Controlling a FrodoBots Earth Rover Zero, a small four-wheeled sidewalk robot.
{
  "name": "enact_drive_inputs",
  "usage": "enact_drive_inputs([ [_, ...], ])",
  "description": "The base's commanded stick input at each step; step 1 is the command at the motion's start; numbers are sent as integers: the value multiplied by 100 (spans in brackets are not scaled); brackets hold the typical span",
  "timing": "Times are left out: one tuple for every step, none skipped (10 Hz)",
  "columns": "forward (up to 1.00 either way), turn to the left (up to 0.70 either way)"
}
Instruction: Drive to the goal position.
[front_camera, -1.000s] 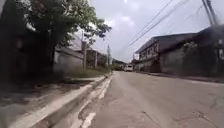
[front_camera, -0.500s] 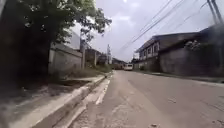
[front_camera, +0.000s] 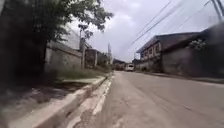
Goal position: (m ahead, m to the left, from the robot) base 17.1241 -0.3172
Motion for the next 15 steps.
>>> enact_drive_inputs([
  [70,-1],
  [70,-5],
  [70,-15],
  [70,-30],
  [70,-11],
  [70,0],
  [70,0],
  [70,0],
  [70,0],
  [70,-15],
  [70,-27],
  [70,-22],
  [70,0],
  [70,0],
  [70,0],
])
